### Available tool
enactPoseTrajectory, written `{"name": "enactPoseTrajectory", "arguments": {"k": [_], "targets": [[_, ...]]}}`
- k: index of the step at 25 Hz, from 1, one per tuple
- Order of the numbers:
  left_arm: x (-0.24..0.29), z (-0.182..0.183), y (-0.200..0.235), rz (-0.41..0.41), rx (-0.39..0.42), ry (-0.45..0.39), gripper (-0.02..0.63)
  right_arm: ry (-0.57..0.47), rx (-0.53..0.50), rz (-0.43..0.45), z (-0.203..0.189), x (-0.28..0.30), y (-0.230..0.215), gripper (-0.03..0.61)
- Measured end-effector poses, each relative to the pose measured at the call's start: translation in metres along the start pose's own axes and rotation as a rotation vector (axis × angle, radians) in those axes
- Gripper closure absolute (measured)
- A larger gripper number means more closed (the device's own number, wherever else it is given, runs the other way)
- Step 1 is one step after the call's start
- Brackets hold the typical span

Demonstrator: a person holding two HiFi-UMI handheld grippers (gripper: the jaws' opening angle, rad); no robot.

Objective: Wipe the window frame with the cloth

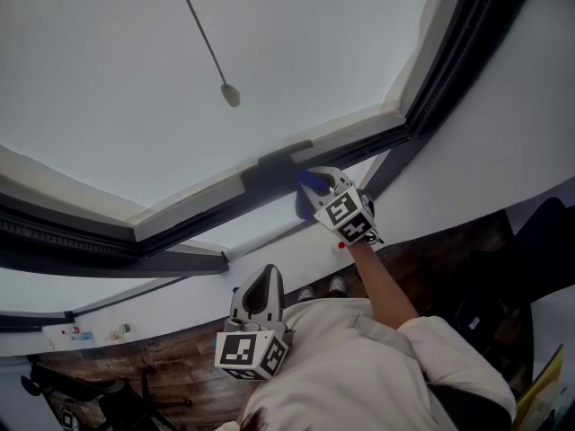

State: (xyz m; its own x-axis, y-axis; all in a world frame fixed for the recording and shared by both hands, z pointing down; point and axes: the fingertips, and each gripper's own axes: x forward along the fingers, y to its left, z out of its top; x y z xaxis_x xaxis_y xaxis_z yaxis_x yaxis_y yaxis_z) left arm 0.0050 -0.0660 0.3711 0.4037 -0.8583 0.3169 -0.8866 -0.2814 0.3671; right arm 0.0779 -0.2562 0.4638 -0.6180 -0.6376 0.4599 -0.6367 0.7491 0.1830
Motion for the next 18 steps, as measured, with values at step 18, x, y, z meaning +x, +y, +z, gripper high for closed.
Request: {"name": "enactPoseTrajectory", "arguments": {"k": [18], "targets": [[0.012,0.000,-0.008,-0.009,0.002,0.008,0.609,0.006,0.025,-0.033,-0.010,-0.012,-0.025,0.532]]}}
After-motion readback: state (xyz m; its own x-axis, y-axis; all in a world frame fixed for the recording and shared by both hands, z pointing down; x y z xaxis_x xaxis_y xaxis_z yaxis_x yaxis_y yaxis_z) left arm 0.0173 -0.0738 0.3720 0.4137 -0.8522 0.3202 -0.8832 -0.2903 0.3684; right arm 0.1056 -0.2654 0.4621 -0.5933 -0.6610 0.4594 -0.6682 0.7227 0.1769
